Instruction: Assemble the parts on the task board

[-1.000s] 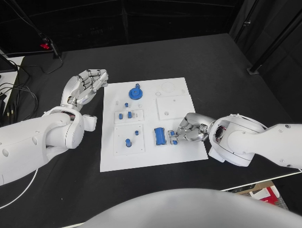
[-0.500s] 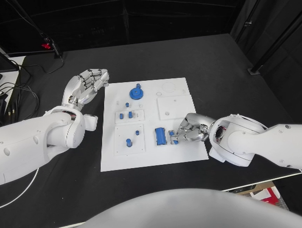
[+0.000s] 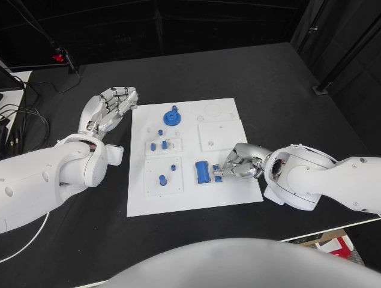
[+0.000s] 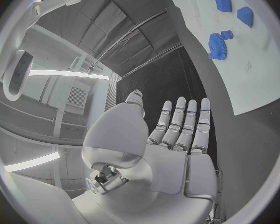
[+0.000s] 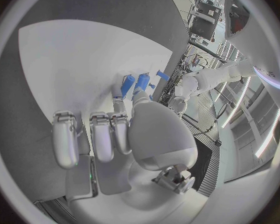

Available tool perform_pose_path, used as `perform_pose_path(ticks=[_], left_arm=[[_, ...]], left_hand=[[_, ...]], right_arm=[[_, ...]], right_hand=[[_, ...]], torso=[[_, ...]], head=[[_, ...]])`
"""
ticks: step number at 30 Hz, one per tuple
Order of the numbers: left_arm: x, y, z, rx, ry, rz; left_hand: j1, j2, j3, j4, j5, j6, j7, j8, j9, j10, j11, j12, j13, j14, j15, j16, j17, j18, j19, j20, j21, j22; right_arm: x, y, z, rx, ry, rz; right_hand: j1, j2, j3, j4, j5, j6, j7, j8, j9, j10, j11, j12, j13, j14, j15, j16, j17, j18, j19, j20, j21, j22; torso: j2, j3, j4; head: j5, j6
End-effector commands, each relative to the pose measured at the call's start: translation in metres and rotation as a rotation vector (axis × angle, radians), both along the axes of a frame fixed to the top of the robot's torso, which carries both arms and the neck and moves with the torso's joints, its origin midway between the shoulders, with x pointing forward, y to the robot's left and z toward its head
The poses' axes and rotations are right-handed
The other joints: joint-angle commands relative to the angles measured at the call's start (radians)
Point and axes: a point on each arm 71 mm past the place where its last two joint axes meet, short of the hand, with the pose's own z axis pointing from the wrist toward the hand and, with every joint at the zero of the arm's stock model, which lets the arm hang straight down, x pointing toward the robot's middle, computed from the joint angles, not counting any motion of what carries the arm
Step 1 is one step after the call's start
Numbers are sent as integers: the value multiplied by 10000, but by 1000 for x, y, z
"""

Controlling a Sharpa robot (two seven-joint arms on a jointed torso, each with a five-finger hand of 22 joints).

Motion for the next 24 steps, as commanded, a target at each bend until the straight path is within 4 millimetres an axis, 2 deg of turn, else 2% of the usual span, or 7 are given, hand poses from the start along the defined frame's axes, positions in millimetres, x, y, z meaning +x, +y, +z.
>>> perform_pose_path(ticks=[1,9,12,16,20,21,24], left_arm=[[-1,-2,4,-156,-363,-179],[0,-2,3,-156,-359,-182],[0,-2,3,-153,-359,-177],[0,-1,3,-144,-357,-159],[0,-1,3,-137,-339,-151],[0,-1,3,-132,-327,-146],[0,-1,2,-127,-306,-142]], left_hand=[[25,77,-69,-18,50,-42,1277,72,-17,-45,-1,68,-17,3,-30,50,-20,38,20,16,62,-18],[33,83,-75,-18,56,-47,1277,77,-18,-48,-1,74,-17,22,-32,67,-26,39,20,16,63,-21],[33,83,-75,-18,56,-47,1277,77,-18,-48,-1,74,-17,22,-32,67,-26,39,20,16,63,-21],[33,83,-75,-18,56,-47,1277,77,-18,-48,-1,74,-17,22,-32,67,-26,39,20,16,63,-21],[45,90,-84,-18,65,-54,1278,84,-20,-53,-2,84,-18,46,-35,90,-35,39,18,16,64,-25],[45,90,-84,-18,65,-54,1278,84,-20,-53,-2,84,-18,46,-35,90,-35,39,18,16,64,-25],[45,90,-84,-18,65,-54,1278,84,-20,-53,-2,84,-18,46,-35,90,-35,39,18,16,64,-25]], right_arm=[[0,0,1,-14,-120,33],[0,-2,1,-42,-136,-52],[-1,-4,1,-98,-52,-31],[-3,-6,0,-123,193,62],[-4,-5,-1,-125,350,217],[-4,-4,-1,-130,386,257],[-4,-3,-2,-162,472,333]], right_hand=[[-169,38,-119,-3,-59,-81,-8,79,23,1040,72,-5,2622,1059,28,25,2635,-74,1077,17,33,2634],[-264,112,-214,-23,-38,-60,-24,126,55,1040,62,-5,2622,1059,28,25,2635,-74,1077,19,33,2634],[-99,28,-297,-53,-160,21,-83,274,128,1040,16,-5,2622,1059,-9,25,2635,-74,1077,-1,33,2634],[34,-181,-582,-41,-788,107,-203,792,423,1040,-99,-5,2622,1059,-112,25,2635,-74,1077,-91,33,2634],[-47,-249,-787,-40,-1040,-18,-287,1332,802,1040,-179,-5,2622,1059,-185,25,2635,-74,1077,-164,33,2634],[-58,-276,-830,-57,-1177,-117,-324,1585,995,1040,-211,-5,2622,1059,-227,25,2635,-74,1077,-182,33,2634],[-36,-375,-857,-44,-1420,-316,-377,2046,1364,1040,-234,-5,2622,1059,-251,25,2635,-74,1077,-234,33,2634]], torso=[[1,1,8],[1,4,10],[-6,4,1],[-6,2,-10],[-5,5,-12],[-1,9,-8],[2,9,-2]], head=[[-14,-1],[-20,-1],[-7,-1],[-8,-1],[-40,-1],[-43,-1],[-45,-1]])
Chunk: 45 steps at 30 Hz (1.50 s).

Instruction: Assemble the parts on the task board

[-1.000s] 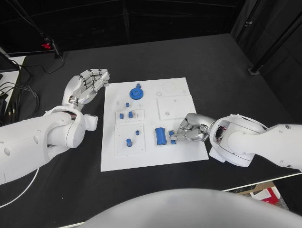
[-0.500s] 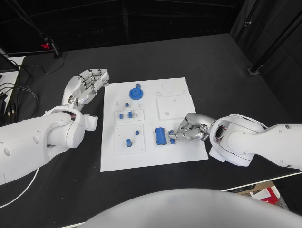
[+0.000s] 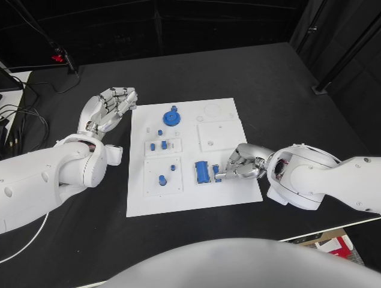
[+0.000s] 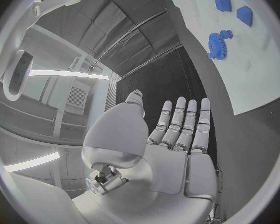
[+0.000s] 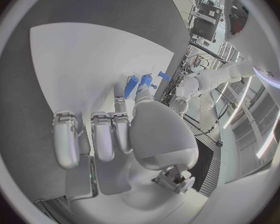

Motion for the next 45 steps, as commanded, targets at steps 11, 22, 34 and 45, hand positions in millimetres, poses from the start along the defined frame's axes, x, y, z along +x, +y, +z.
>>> perform_pose_path(ticks=[11,22,34,45], left_arm=[[-1,-1,2,-135,-287,-149],[-1,-1,1,-141,-272,-164],[-2,-1,1,-138,-269,-157],[-3,0,1,-194,-470,-170]], left_hand=[[46,90,-57,10,66,-55,1278,46,-12,-53,-2,44,-10,46,-35,10,-9,39,19,16,64,-16],[46,90,-57,10,66,-55,1278,46,-12,-53,-2,44,-10,46,-35,10,-9,39,19,16,64,-16],[46,90,-57,10,66,-55,1278,46,-12,-53,-2,44,-10,46,-35,10,-9,39,19,16,64,-16],[46,89,-109,19,84,-91,1282,62,-18,-90,2,60,-15,71,-39,50,-47,43,19,16,70,-27]], right_arm=[[2,3,-3,-120,204,186],[5,4,-6,-573,111,219],[6,5,-5,-707,-28,266],[18,-8,23,1903,-3141,-768]], right_hand=[[253,278,29,-10,-403,-582,-53,1061,890,1041,-127,-5,2622,1051,-113,25,2635,-73,1071,-130,34,2634],[1395,592,225,-141,185,-872,-143,1430,1238,1041,-204,-5,2622,1051,-173,25,2635,-73,1071,-188,34,2634],[1747,630,252,-124,339,-959,-152,1517,1327,1041,-219,-5,2622,1051,-191,25,2635,-73,1071,-207,34,2634],[1154,479,-218,7,1125,-1162,-67,1513,1388,1041,-175,-5,2622,1051,-115,25,2635,-73,1071,-167,34,2634]], torso=[[0,-2,-7],[4,-4,11],[3,-4,6],[-16,10,27]], head=[[-14,-1],[-39,-1],[-40,-1],[45,-1]])
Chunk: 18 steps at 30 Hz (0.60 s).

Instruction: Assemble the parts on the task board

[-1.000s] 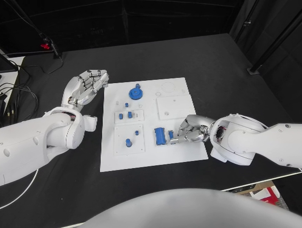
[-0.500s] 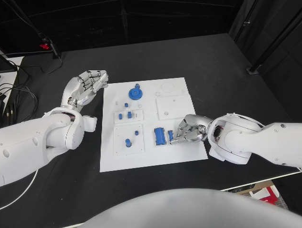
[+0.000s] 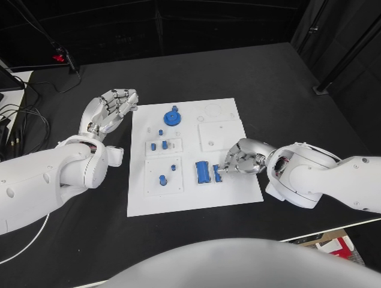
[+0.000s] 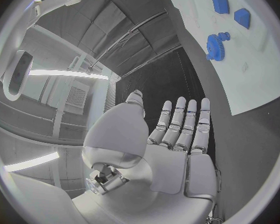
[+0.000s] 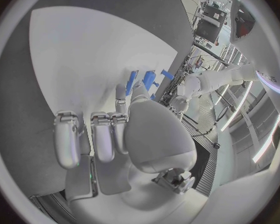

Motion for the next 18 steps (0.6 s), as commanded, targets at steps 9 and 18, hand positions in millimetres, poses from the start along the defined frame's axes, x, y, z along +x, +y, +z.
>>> perform_pose_path(ticks=[9,18], left_arm=[[-11,-4,6,-567,-1535,152],[-25,-7,6,-868,-2243,86]], left_hand=[[174,-212,-399,-15,-49,267,257,311,-14,-223,60,229,-16,66,10,201,-282,99,211,19,200,-71],[-629,-1031,-352,24,-1018,674,-130,-151,-54,-749,-762,404,-24,-724,-117,278,-410,-34,38,-18,167,-312]], right_arm=[[60,-20,52,5184,-5055,-465],[93,2,47,8204,-5042,240]], right_hand=[[-955,258,-511,-7,210,-915,358,-240,-121,1040,271,-35,2560,1038,358,25,2631,470,-444,309,-1893,1803],[-2755,257,-1483,-190,295,-4189,595,-1039,-912,-8707,1493,-9149,-4038,-7721,1672,-8948,-3600,1334,-7137,1190,-10086,-1893]], torso=[[9,33,68],[-16,54,53]], head=[[358,-1],[816,422]])
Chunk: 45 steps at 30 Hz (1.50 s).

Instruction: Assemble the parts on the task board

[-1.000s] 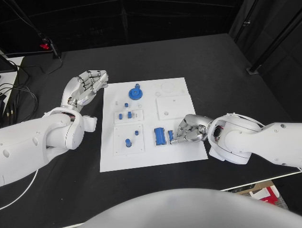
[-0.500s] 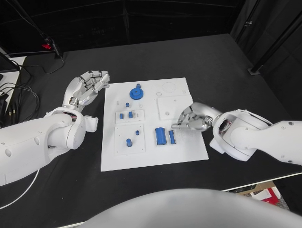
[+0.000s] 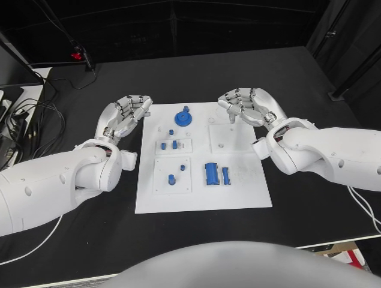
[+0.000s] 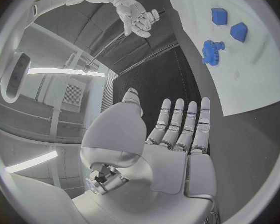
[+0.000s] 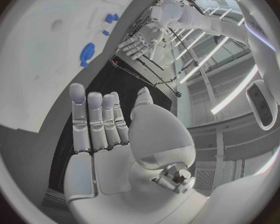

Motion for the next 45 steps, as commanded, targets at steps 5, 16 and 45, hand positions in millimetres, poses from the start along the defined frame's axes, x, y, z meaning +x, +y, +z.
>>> perform_pose_path(ticks=[5,16,45], left_arm=[[-13,-3,17,-779,-2837,-316],[-15,-4,14,-865,-2776,-421],[-23,10,16,-1705,2045,2462]], left_hand=[[-772,-1033,829,23,-314,-217,518,-87,35,-341,-172,82,0,-623,-622,81,-2,280,-632,-219,-205,-370],[-870,-922,1048,11,-317,-57,683,-91,7,-210,-18,223,-5,-576,-576,228,-2,483,-847,-159,-206,-541],[-11993,-240,1831,-2954,-2471,-4908,-1238,-6045,-652,-4813,-1737,-6205,-655,-2831,-2299,-7916,-654,-1156,-5518,-2873,-923,-5921]], right_arm=[[12,20,1,2885,-381,1130],[18,29,-5,3184,-135,1305],[20,58,-20,4683,2589,-2116]], right_hand=[[-2390,-1745,2067,8,-230,-3382,-532,49,-16,-3660,947,-3686,-3114,-4245,1006,-3762,-3045,-669,-3656,773,-4169,-2711],[-2942,-2184,2801,120,-449,-4447,-990,1099,259,-4871,618,-3830,-4043,-5697,701,-4071,-4142,-664,-5442,1047,-5768,-5473],[-11872,-1397,3593,-2865,-2381,-6248,-1444,-4545,-3014,-7045,-1265,-7842,-9964,-8082,-830,-7945,-10261,-1563,-8280,-1629,-6520,-11688]], torso=[[-35,30,14],[-56,33,19],[-1642,-105,-679]], head=[[422,650],[550,1304],[1547,2496]])
